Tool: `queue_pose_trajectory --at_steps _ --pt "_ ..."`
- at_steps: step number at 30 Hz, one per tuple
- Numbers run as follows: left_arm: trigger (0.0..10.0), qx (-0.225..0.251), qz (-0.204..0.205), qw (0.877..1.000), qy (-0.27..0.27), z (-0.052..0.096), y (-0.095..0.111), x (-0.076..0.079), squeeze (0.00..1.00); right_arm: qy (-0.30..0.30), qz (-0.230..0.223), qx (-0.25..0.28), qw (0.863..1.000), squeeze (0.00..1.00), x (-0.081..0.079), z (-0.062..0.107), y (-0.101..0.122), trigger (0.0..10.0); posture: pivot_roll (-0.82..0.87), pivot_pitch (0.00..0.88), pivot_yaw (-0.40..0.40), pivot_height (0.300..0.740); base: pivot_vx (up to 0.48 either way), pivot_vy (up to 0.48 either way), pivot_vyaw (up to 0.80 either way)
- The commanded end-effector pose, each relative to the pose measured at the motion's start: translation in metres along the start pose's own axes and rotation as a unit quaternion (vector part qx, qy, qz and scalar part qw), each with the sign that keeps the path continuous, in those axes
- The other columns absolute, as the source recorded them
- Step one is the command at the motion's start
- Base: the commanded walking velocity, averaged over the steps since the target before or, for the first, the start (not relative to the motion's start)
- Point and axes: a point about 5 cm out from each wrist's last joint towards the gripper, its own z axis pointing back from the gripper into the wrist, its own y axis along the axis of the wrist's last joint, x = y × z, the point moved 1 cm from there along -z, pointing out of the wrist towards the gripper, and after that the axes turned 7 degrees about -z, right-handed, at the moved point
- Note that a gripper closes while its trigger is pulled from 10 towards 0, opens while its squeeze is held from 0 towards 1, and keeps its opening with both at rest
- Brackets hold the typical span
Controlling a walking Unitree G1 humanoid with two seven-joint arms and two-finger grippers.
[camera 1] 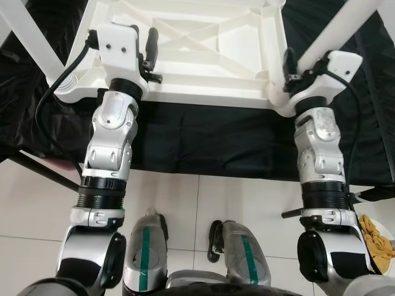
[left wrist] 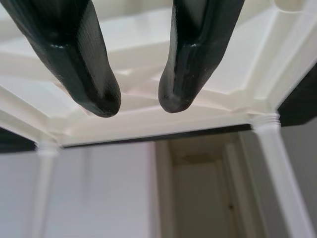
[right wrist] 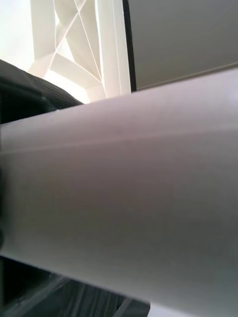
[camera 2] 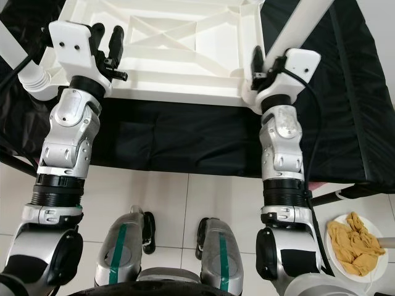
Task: Building children table
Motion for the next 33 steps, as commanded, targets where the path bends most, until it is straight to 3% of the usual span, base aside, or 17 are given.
queue_pose_trajectory --at_steps 1,8,15,23,33 --pt "10.0 -0.004 -0.007 1.000 -0.025 0.004 -0.003 0.011 0.00 -0.001 -0.002 0.003 1.000 0.00 0.000 -0.003 0.005 10.0 0.01 0.016 -0.016 0.740 0.000 0.000 0.00" --pt "10.0 0.005 -0.008 1.000 -0.028 0.004 0.003 0.011 0.00 -0.014 -0.010 -0.008 1.000 0.00 0.007 -0.005 0.001 10.0 0.03 0.003 -0.026 0.740 0.000 0.000 0.00" --pt "10.0 0.012 -0.024 0.999 -0.028 0.007 0.008 0.005 0.00 -0.035 -0.051 -0.023 0.998 0.00 0.010 -0.007 -0.004 10.0 0.06 0.007 -0.026 0.740 0.000 0.000 0.00" --pt "10.0 0.033 -0.037 0.996 -0.075 0.015 0.016 0.011 0.00 -0.064 -0.071 -0.032 0.995 0.00 0.018 -0.013 -0.006 10.0 0.09 0.010 -0.052 0.740 0.000 0.000 0.00" --pt "10.0 0.035 -0.020 0.996 -0.084 0.016 0.022 0.012 0.00 -0.087 -0.077 -0.048 0.992 0.00 0.025 -0.018 -0.010 10.0 0.10 0.010 -0.063 0.740 0.000 0.000 0.00"
